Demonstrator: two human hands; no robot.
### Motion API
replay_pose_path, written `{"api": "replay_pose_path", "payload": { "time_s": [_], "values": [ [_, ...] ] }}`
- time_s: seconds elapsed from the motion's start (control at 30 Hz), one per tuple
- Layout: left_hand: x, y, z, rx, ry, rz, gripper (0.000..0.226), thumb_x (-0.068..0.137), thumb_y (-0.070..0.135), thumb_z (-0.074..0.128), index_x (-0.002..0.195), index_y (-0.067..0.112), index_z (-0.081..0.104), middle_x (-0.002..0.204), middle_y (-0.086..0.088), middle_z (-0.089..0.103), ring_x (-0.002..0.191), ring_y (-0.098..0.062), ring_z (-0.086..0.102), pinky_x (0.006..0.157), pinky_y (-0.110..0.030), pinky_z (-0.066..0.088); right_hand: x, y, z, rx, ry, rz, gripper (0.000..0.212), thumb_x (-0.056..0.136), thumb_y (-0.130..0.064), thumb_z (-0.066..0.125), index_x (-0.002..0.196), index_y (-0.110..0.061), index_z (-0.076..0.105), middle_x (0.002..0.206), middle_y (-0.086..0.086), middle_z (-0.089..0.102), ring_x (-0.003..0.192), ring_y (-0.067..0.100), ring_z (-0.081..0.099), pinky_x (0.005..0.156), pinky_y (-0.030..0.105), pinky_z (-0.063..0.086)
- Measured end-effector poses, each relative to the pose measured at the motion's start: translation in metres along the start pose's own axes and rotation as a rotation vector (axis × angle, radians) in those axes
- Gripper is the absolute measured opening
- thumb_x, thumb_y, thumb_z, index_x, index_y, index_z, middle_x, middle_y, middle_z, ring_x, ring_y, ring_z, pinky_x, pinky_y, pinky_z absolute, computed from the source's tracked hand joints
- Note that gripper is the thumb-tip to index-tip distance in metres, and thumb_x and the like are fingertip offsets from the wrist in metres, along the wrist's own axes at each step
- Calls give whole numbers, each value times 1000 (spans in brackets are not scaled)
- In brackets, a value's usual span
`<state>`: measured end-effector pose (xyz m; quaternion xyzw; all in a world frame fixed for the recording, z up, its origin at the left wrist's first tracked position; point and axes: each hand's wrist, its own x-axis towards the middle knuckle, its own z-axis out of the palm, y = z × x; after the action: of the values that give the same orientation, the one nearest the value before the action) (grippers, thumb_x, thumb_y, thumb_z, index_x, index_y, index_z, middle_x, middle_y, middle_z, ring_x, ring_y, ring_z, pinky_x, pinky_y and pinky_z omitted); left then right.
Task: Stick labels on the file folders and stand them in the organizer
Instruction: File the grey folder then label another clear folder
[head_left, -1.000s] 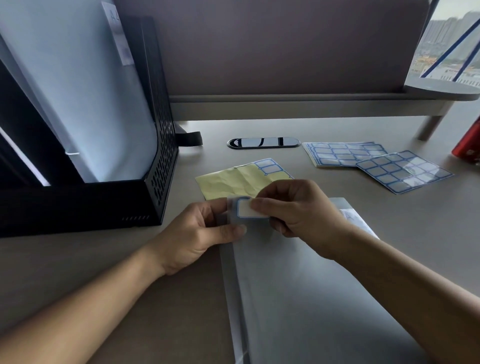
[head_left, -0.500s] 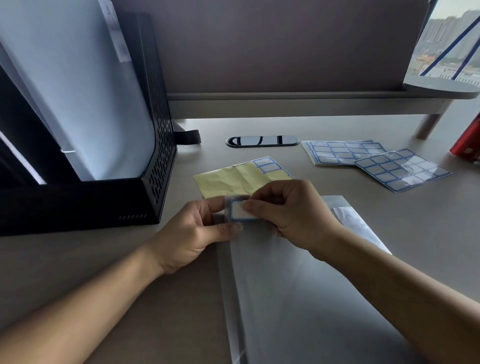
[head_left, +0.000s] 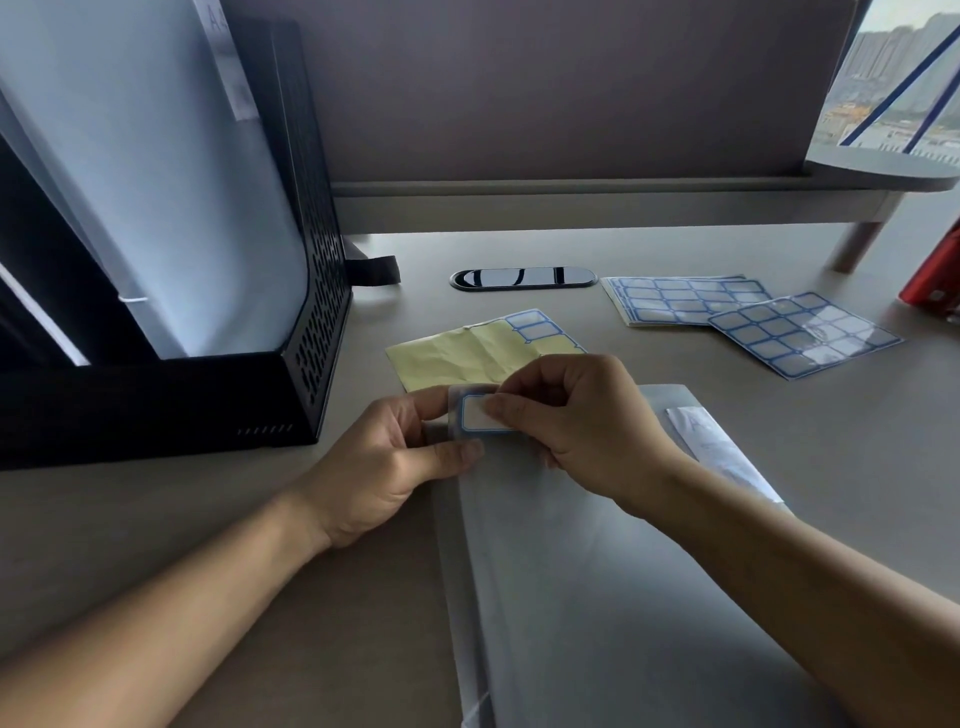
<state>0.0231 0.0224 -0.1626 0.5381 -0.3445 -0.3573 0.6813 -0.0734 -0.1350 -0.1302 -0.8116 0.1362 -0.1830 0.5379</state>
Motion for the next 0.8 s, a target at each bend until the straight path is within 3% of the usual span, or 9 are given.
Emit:
{"api": "replay_pose_path", "payload": {
  "time_s": [0.1,0.27,0.4,0.53,0.8],
  "values": [
    [0,-1,0,-24,1,-2,40,81,-1,62,118,11,68,113,-17,71,104,-27,67,90,-33,54,1,1,2,-70,26,-28,18,82,-23,79,66,-24,70,51,-12,60,41,3,46,48,23,39],
    [-1,0,1,-30,4,19,40,78,3,69,118,11,69,114,-17,70,106,-28,67,93,-35,53,-2,6,9,-173,117,-69,22,81,-31,79,64,-33,65,54,-21,59,48,1,50,53,20,37],
    [-1,2,13,42,158,52,29,87,15,67,114,5,68,108,-15,73,99,-22,69,85,-26,55,-1,5,10,-166,116,-75,21,80,-32,78,64,-33,64,54,-21,59,49,1,50,52,20,38],
    [2,-2,20,157,283,92,24,89,22,57,104,10,72,96,-5,77,88,-10,71,73,-16,52,-2,6,12,-183,110,-70,23,81,-29,77,63,-33,63,52,-18,58,47,1,50,50,20,37],
    [4,-7,16,244,300,120,21,98,8,51,103,9,71,100,-9,76,92,-13,69,81,-22,52,-5,2,14,-269,116,-60,19,82,-31,74,66,-31,63,60,-13,60,55,1,52,50,14,37]
  ]
}}
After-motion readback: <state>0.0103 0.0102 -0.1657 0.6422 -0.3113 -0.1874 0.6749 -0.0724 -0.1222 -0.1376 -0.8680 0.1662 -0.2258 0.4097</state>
